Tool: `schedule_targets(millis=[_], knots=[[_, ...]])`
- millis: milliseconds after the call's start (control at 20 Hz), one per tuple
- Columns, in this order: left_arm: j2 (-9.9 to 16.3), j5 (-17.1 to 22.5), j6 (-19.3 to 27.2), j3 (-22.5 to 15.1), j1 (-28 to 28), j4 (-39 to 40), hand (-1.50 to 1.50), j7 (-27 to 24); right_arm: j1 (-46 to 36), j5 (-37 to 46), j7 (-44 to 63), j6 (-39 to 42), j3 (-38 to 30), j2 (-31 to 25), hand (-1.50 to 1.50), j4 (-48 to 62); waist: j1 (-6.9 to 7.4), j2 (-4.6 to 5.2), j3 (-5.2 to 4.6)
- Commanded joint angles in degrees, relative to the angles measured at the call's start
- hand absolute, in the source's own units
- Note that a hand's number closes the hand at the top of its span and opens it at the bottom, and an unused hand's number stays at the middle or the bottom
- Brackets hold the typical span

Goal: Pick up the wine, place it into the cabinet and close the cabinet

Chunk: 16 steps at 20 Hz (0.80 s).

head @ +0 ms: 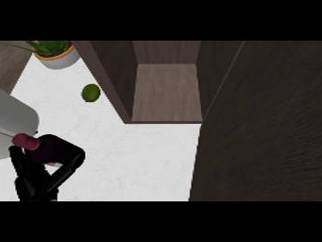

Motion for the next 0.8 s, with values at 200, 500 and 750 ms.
schedule_targets(millis=[200, 500, 750], knots=[[-0.68, 1.31, -2.04, 0.09, -0.02, 1.12, -1.5, -1.92, -1.13, -6.29, 5.0, 0.49, -6.14, -2.24, -1.5, -7.62, 0.18, -0.01, 0.04], [-0.69, 5.12, -8.53, 1.79, -4.48, 10.54, 1.5, -9.92, 3.01, 1.97, 1.53, -0.26, 2.99, 0.87, -1.5, -7.47, -0.01, -0.01, -0.01], [2.85, 2.78, -14.8, 1.55, -7.98, 16.95, 1.5, -9.36, -0.5, -0.15, 3.05, -0.53, 0.81, 0.11, -1.5, -5.19, -0.03, 0.06, -0.02]])
